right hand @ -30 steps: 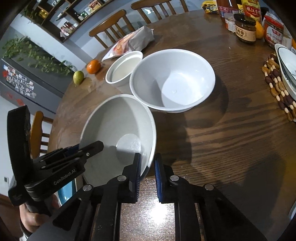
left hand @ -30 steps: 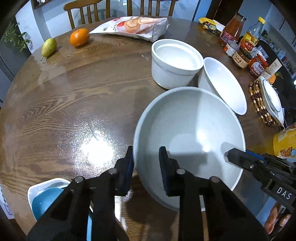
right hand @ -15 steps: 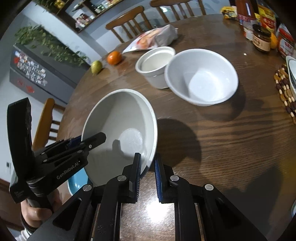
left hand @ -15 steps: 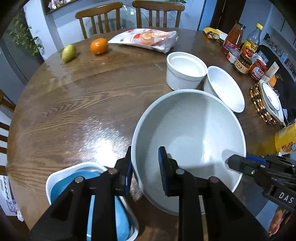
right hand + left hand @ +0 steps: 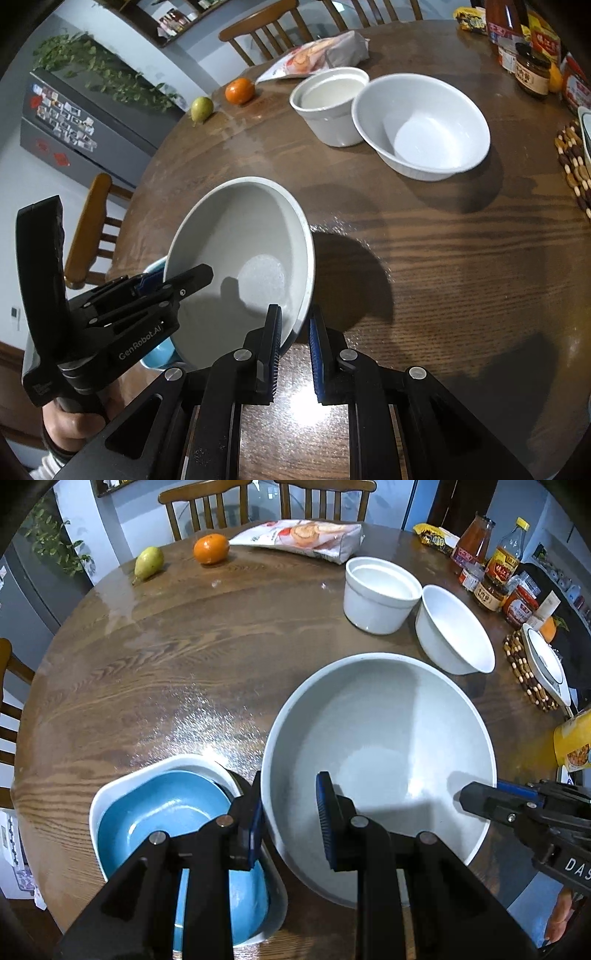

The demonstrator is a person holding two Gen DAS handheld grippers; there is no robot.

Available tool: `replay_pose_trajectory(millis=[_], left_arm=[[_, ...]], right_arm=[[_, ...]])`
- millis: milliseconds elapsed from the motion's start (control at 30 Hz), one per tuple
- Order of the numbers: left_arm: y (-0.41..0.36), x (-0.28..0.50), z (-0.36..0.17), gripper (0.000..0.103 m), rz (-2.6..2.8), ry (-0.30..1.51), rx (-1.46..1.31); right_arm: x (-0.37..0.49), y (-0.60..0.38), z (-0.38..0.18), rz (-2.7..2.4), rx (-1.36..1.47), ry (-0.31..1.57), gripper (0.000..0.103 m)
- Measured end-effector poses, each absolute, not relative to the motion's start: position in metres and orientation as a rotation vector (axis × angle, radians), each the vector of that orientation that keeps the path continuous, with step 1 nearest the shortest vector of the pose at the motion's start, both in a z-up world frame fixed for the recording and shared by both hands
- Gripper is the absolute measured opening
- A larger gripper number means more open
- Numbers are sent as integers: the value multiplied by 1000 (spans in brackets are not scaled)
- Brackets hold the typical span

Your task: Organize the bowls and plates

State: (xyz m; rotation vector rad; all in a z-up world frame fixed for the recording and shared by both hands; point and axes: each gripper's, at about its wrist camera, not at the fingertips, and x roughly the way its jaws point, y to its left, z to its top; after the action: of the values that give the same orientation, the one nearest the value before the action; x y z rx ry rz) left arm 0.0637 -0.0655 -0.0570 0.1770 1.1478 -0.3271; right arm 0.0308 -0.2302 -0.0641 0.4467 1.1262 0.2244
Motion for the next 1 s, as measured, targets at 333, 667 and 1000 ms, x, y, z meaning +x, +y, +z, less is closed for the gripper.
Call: replay_pose_trajectory(millis=[333,667,1000], left_arm=[[-81,62,-67,26,-353,1157,213],[-77,60,-58,81,-332,1114,221],[-76,57,-32,82,-332,1080,168]], right_arm=[[23,-234,-71,158,431,1132,16],[16,-248,-69,99,466,1123,49],[0,-300,-55,34,589,1040,49]])
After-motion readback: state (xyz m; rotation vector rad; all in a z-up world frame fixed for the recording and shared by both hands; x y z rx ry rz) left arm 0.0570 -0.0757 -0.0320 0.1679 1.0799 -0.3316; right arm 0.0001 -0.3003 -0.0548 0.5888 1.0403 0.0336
